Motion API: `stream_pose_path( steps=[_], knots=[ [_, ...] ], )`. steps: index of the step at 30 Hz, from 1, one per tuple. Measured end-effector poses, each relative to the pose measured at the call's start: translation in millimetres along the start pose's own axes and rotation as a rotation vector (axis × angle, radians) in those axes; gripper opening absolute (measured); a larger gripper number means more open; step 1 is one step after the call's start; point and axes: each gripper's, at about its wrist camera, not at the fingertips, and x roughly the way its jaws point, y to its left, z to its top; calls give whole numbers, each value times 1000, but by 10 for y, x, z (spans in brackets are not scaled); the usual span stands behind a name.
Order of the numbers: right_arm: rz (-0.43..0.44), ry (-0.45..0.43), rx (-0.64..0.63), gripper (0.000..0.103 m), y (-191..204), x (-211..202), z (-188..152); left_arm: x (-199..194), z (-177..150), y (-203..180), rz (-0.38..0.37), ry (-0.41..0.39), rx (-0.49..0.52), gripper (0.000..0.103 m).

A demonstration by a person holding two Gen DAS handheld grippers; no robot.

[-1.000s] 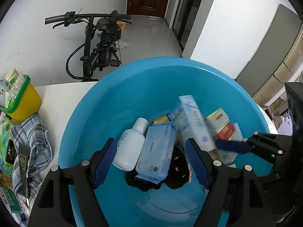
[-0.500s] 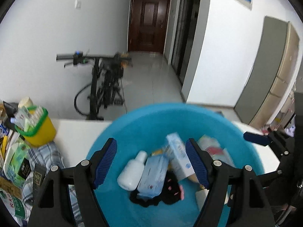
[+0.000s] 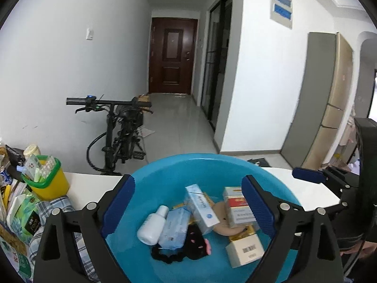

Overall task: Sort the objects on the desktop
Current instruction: 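Raise both tools up and back away from the basin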

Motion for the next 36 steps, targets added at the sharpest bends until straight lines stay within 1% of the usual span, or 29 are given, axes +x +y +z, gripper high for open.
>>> stream_pose_path(
  steps=[1, 2, 4, 6, 8, 13, 15, 17, 19, 21, 23, 24, 26, 30, 36],
  knots=[
    [-8, -17, 3, 98, 1, -39, -8, -20, -11, -11, -2, -4, 2, 101],
    [-10, -35, 10, 99, -10, -78, -20, -50, -22, -17, 2, -13, 1, 103],
    [-7, -62, 22, 99, -31, -163, -39, -159, -44, -25, 26, -51, -25, 103],
    [-1, -74, 30, 100, -38, -238, -39, -257, -33, -20, 24, -85, -45, 103],
    [-10, -85, 38, 102, -56, -306, -38, -323, -13, -21, 26, -97, -53, 103],
    [-26, -76, 60, 103, -90, -439, -46, -470, 4, -52, 35, -107, -34, 103],
    [-33, -61, 76, 103, -103, -486, -59, -528, -9, -84, 41, -104, -14, 103],
    [-23, -61, 86, 103, -115, -542, -81, -579, -23, -116, 42, -101, 5, 103],
    [-33, -64, 79, 103, -99, -599, -103, -633, -43, -151, 47, -102, 20, 103],
    [-49, -75, 62, 103, -69, -670, -115, -703, -57, -182, 44, -104, 28, 103],
    [-60, -89, 52, 103, -45, -769, -126, -771, -72, -203, 23, -102, 26, 103],
    [-59, -93, 50, 103, -36, -813, -131, -823, -79, -220, 6, -99, 24, 103],
    [-57, -102, 53, 103, -25, -902, -138, -898, -90, -250, -3, -104, 21, 103],
    [-60, -119, 54, 103, -1, -1085, -157, -1067, -105, -294, 8, -119, 35, 103],
    [-70, -143, 36, 103, 78, -1320, -222, -1313, -155, -305, 13, -137, 30, 103]
  ],
)
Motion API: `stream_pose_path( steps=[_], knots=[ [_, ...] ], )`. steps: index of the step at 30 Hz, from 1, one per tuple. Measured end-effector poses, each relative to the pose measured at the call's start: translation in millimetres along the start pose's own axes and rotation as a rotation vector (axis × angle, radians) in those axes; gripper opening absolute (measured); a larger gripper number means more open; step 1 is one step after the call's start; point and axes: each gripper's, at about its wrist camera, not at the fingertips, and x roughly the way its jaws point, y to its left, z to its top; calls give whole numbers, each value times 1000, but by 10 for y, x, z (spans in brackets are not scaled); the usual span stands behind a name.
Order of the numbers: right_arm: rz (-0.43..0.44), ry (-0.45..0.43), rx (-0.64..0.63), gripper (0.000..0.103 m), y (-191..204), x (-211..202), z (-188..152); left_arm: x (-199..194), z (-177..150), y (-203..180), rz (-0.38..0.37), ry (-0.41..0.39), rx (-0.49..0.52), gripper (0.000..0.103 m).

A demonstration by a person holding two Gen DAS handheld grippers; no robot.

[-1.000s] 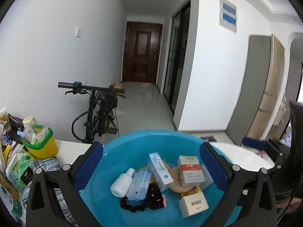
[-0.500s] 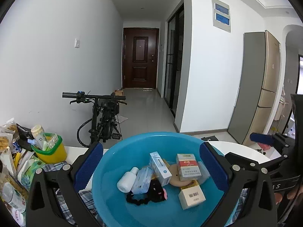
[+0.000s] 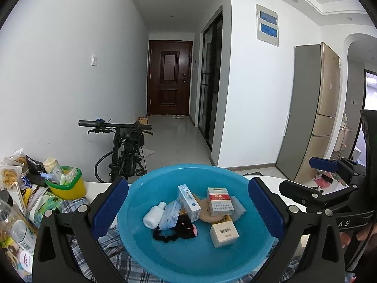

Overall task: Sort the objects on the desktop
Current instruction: 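Raise both tools up and back away from the basin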

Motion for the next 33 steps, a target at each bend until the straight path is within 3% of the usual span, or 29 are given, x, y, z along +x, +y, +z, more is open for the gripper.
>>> stream_pose_path(
  steps=[18, 33],
  knots=[
    [10, -65, 41, 103, -31, -731, -151, -680, -80, -159, -6, -25, 28, 103],
    [34, -148, 24, 103, 71, -1481, -293, -1404, -196, -465, -71, -66, 91, 103]
  ],
)
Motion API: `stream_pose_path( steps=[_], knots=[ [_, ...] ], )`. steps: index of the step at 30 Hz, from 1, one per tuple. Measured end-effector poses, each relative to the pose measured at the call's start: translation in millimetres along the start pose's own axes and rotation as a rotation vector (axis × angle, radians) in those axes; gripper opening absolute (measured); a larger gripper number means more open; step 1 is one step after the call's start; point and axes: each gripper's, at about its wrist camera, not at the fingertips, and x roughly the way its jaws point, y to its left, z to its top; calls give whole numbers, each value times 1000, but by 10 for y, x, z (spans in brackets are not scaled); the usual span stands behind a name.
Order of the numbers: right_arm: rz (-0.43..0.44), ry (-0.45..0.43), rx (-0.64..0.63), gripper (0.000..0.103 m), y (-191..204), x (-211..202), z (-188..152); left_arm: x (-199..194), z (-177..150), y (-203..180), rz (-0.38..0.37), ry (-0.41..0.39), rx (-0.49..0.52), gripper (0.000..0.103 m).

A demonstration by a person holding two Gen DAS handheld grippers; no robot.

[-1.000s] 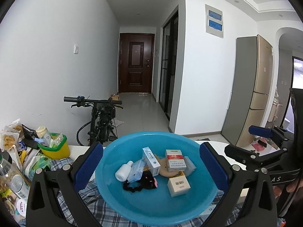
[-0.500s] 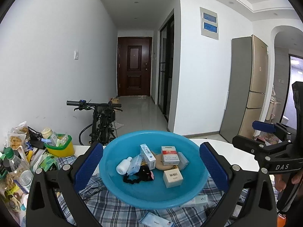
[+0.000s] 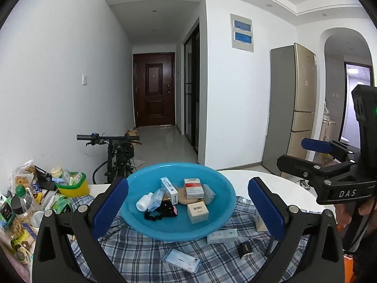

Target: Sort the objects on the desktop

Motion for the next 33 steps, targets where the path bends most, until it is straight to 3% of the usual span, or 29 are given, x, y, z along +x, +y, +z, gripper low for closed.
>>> stream_pose_path(
  steps=[9, 17, 22, 27, 33],
  knots=[
    [9, -64, -22, 103, 123, -362, 43, -350, -16, -111, 42, -60, 46, 103],
    [24, -54, 6, 103, 71, -378, -45, -513, -125, -150, 75, -92, 66, 103],
    [17, -51, 9, 103, 54, -372, -193, -444, -295, -117, 101, -73, 39, 103],
    [19, -56, 24, 103, 34, -369, -355, -275, -510, 4, 43, 18, -31, 103],
    [29, -52, 50, 103, -8, -324, -605, -218, -803, 88, 41, 50, -82, 103]
  ],
)
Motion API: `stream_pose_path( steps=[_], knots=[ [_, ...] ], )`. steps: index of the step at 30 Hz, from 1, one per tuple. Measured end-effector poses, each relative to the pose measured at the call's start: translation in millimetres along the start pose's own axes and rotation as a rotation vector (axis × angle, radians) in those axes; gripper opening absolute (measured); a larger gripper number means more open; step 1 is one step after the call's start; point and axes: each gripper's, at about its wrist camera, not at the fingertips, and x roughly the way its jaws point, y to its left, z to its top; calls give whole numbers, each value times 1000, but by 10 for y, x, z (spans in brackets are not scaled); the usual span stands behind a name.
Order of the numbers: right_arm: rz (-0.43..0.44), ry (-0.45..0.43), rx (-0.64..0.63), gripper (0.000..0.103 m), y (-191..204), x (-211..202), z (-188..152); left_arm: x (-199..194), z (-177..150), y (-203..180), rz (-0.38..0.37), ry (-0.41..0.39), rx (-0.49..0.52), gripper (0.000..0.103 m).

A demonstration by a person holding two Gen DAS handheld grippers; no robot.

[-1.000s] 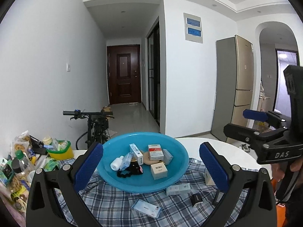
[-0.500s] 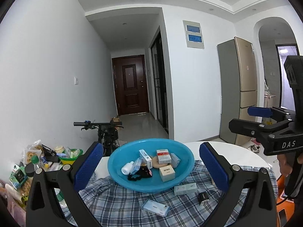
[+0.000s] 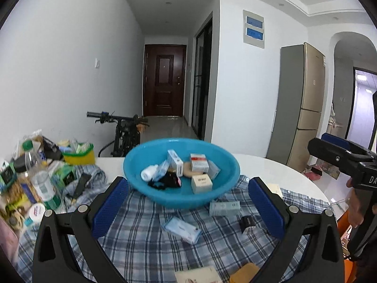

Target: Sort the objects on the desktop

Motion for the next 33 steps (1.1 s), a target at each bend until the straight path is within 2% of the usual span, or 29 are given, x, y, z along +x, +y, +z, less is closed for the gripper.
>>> stream_pose_path(
  steps=[12, 19, 24, 28, 33],
  knots=[
    [-36, 66, 30, 103, -80, 156, -547, 50, -539, 93, 45, 5, 16, 103],
    [-70, 21, 38, 103, -57, 164, -824, 139, -766, 210, 50, 18, -30, 103],
    [-80, 5, 57, 103, -47, 208, -1022, 125, -888, 215, 93, -47, -2, 103],
    [-90, -18, 55, 103, -50, 238, -1106, 154, -975, 287, 77, -53, -34, 103],
    [-197, -121, -19, 103, 5, 185, -1191, 197, -1091, 361, 96, -51, -35, 103]
  ],
)
